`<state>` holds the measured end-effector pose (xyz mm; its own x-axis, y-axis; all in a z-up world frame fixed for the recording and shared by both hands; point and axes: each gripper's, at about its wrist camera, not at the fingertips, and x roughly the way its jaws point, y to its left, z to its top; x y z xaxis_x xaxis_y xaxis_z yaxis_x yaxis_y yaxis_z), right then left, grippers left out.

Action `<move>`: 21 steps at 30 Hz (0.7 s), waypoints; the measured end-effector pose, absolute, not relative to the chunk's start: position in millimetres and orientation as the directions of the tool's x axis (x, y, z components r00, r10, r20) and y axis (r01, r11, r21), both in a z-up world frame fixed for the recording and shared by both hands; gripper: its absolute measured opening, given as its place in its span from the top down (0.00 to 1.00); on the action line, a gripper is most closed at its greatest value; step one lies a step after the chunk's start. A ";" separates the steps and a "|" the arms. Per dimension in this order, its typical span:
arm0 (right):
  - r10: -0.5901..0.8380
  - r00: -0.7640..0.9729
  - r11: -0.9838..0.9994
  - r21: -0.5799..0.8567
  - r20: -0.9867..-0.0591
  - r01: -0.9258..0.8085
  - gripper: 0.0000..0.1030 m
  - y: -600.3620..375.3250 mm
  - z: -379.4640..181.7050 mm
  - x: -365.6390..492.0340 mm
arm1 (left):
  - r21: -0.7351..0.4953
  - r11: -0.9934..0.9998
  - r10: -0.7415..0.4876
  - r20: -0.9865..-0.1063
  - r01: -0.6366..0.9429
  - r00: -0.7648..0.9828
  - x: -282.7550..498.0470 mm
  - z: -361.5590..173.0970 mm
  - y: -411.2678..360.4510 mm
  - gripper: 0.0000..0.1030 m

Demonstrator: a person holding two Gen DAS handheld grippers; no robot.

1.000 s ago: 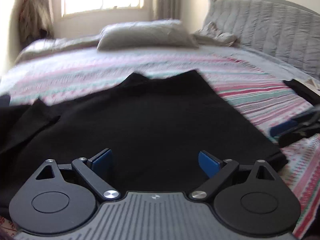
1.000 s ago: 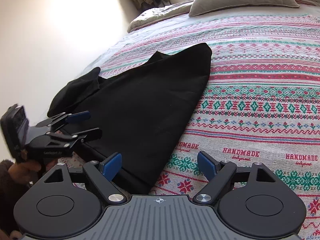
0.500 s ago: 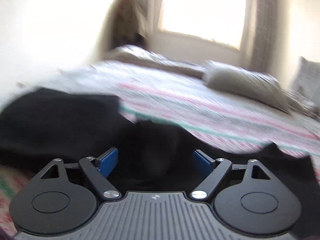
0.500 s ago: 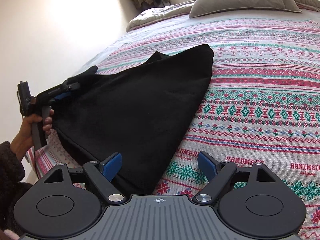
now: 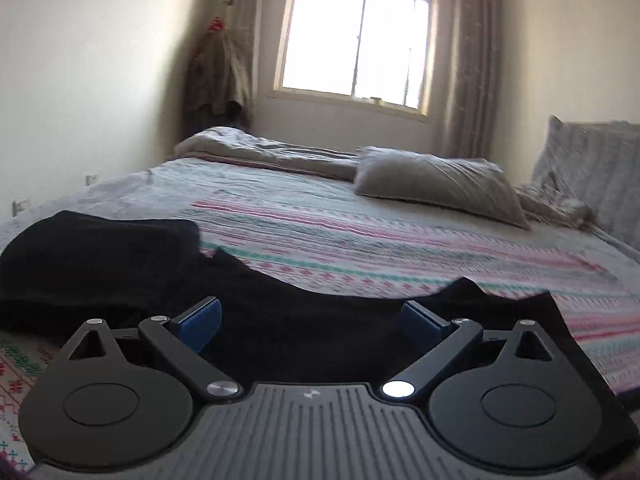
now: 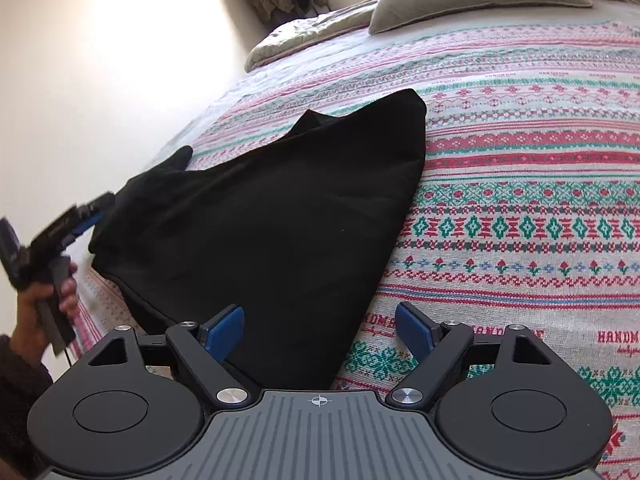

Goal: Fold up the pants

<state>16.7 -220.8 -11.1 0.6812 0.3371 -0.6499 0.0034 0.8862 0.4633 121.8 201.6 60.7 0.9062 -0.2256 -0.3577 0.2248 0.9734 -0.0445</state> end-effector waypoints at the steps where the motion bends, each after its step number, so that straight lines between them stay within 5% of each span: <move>1: 0.337 0.679 0.883 0.468 -0.652 0.012 0.27 -221.4 -11.4 17.0 | -0.025 0.964 -0.257 -0.366 0.266 0.894 116.9 58.0 189.8 0.00; 17: 0.525 0.598 0.756 0.655 -0.605 -0.001 0.77 -226.7 -22.0 0.5 | 0.088 0.717 -0.586 -0.462 0.692 0.666 66.4 20.0 75.9 0.00; 21: 0.566 0.639 0.696 0.717 -0.521 -0.032 0.79 -235.5 -6.6 -0.4 | 0.104 0.625 -0.659 -0.461 0.774 0.594 47.1 21.7 58.1 0.00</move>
